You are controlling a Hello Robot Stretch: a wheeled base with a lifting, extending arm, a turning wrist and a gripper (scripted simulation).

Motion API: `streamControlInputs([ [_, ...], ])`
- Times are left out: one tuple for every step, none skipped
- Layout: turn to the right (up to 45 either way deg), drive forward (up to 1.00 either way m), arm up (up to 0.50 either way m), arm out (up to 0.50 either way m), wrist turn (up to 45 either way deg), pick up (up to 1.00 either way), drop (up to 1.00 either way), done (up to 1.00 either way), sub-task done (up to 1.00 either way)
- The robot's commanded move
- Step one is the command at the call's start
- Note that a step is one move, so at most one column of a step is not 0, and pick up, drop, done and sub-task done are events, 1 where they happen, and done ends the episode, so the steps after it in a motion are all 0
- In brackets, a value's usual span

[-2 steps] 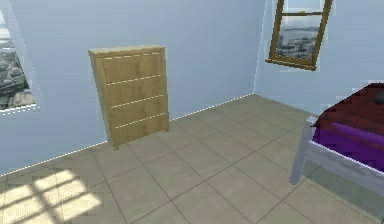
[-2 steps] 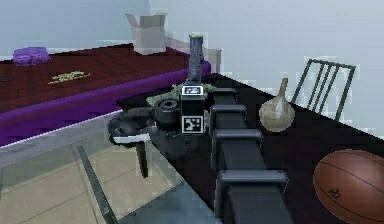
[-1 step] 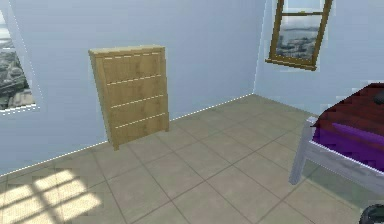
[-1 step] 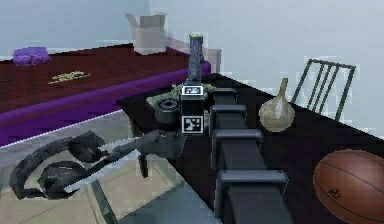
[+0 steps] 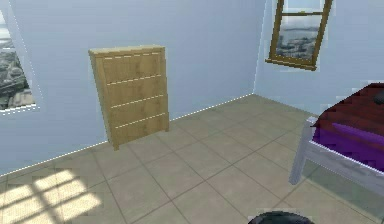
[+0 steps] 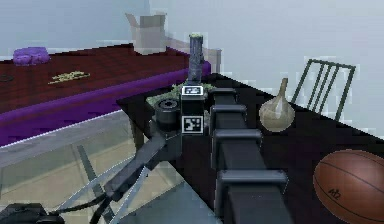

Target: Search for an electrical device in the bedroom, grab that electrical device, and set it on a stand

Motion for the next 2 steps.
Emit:
streamControlInputs([
  [0.0, 0.00, 0.00, 0.00, -3.0, 0.00, 0.00, 0.00, 0.00],
  [0.0, 0.00, 0.00, -0.16, 0.0, 0.00, 0.00, 0.00, 0.00],
])
